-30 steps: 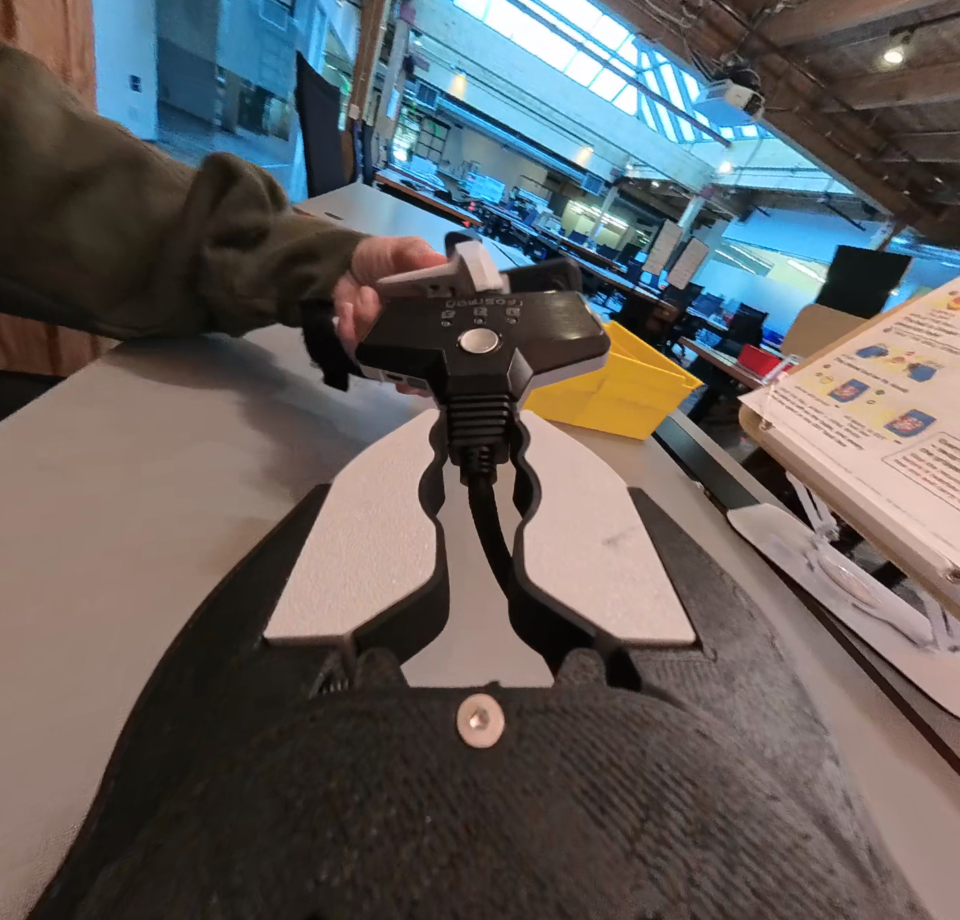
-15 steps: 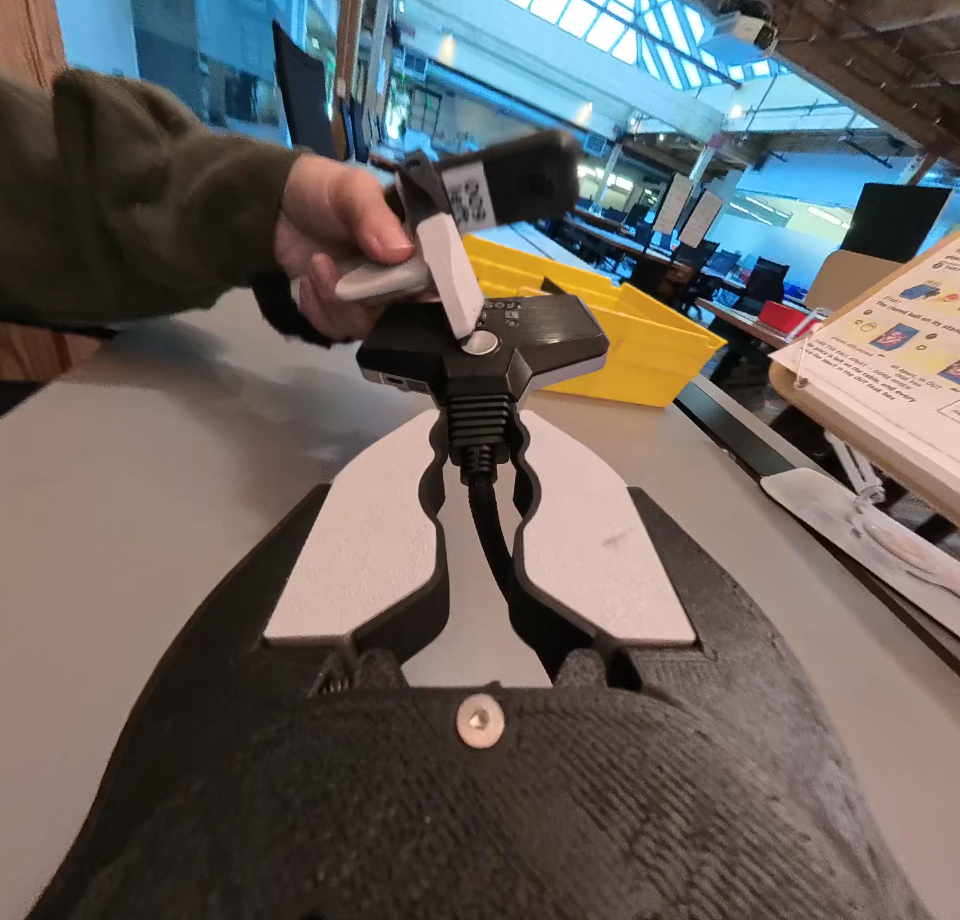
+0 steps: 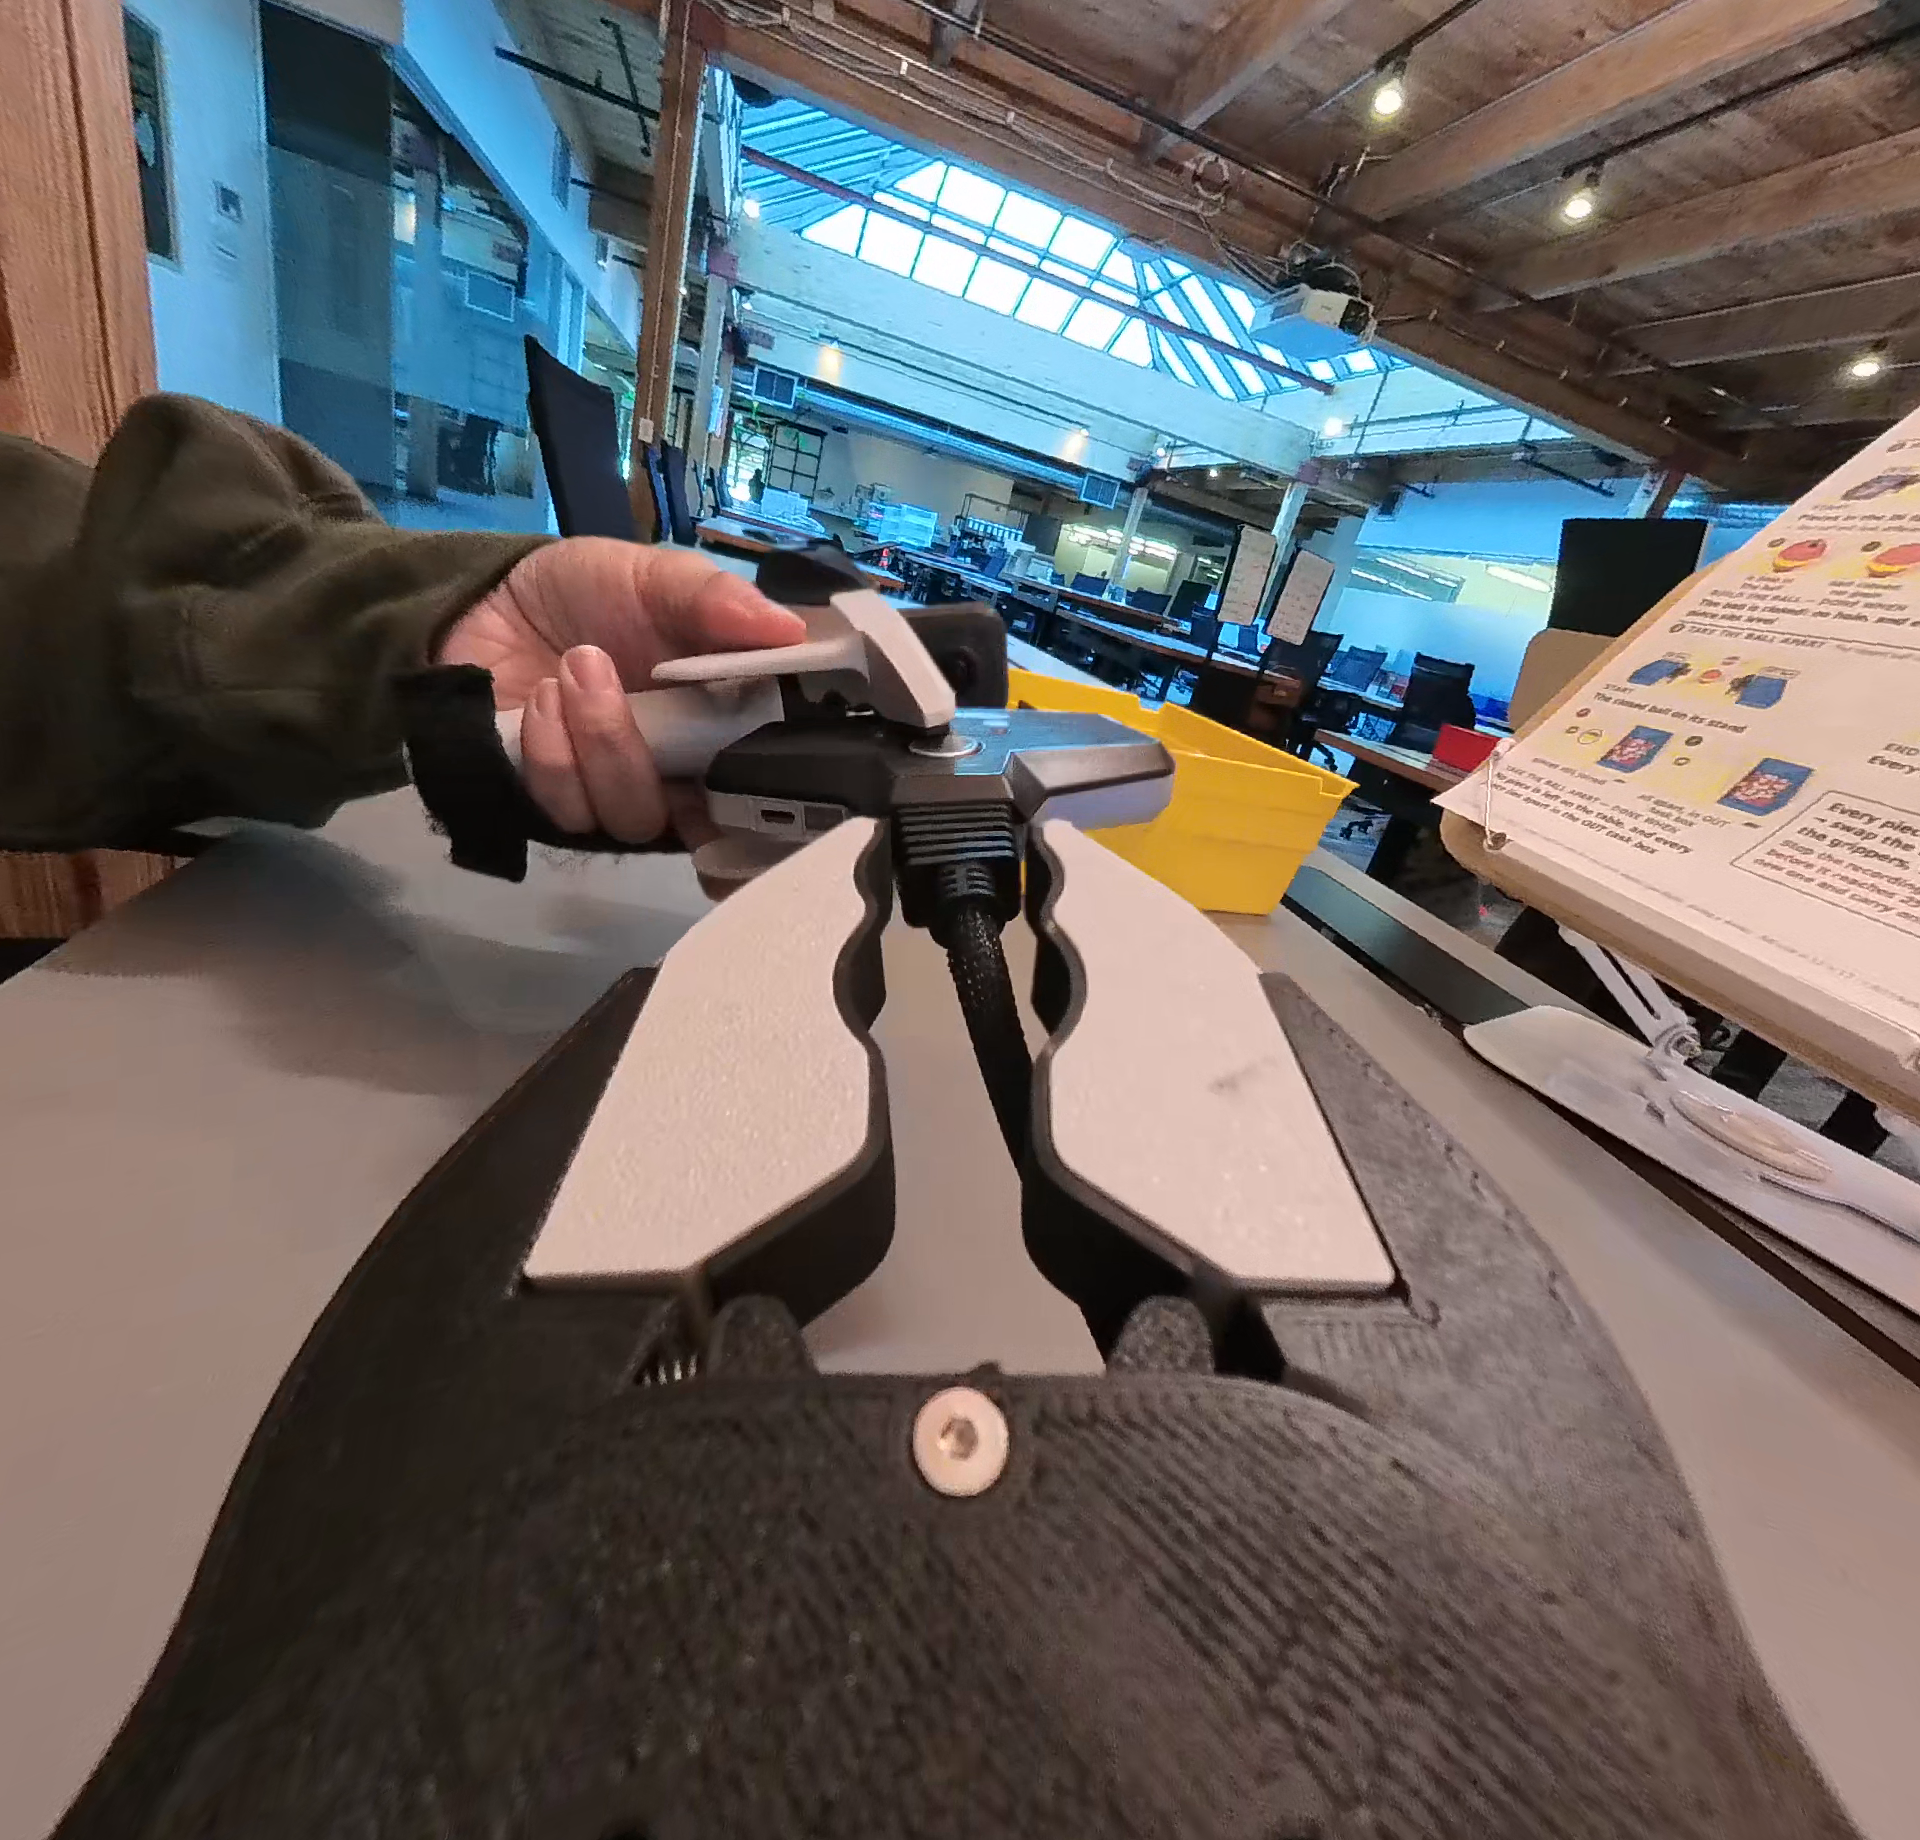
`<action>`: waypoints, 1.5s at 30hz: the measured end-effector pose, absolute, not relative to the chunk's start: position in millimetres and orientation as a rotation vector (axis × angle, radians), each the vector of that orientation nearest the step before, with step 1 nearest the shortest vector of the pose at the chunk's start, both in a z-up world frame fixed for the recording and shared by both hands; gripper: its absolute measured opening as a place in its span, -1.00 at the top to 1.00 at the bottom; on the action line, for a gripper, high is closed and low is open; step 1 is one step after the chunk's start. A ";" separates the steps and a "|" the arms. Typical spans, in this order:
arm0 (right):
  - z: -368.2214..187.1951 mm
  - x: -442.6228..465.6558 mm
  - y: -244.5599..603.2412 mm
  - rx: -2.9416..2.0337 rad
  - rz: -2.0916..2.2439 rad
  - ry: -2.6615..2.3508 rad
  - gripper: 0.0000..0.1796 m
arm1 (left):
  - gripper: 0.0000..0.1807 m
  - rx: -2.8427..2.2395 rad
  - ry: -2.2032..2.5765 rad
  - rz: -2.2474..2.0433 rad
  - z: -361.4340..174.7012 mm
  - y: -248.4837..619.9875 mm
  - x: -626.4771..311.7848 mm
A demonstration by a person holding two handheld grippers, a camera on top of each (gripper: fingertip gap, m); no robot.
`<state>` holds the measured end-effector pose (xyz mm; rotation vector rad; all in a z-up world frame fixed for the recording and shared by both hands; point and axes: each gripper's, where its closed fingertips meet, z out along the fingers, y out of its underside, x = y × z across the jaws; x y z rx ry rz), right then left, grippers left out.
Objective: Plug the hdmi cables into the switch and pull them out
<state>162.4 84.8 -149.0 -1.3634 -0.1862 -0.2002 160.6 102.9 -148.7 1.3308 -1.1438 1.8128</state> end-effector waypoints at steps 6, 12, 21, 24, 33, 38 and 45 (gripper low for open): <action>-148.0 163.2 83.8 -1.356 -0.193 -0.181 0.74 | 0.77 1.372 -1.149 1.808 -146.1 101.5 162.6; -149.6 162.5 85.8 -1.372 -0.173 -0.188 0.75 | 0.77 1.405 -1.249 1.832 -145.1 102.7 162.3; -149.4 165.1 86.9 -1.370 -0.229 -0.178 0.74 | 0.77 1.445 -1.226 1.802 -143.0 102.9 163.8; -150.9 165.0 88.1 -1.382 -0.241 -0.183 0.75 | 0.77 1.461 -1.229 1.809 -144.3 104.2 164.9; -150.2 163.5 88.5 -1.413 -0.202 -0.170 0.75 | 0.72 1.396 -1.413 1.974 -141.6 111.0 163.4; -151.4 166.2 85.4 -1.407 -0.176 -0.154 0.75 | 0.68 1.495 -1.842 2.092 -138.3 133.7 164.3; -135.6 192.4 56.2 -1.271 -0.158 -0.014 0.75 | 0.66 1.797 -2.636 1.939 -105.3 268.4 160.0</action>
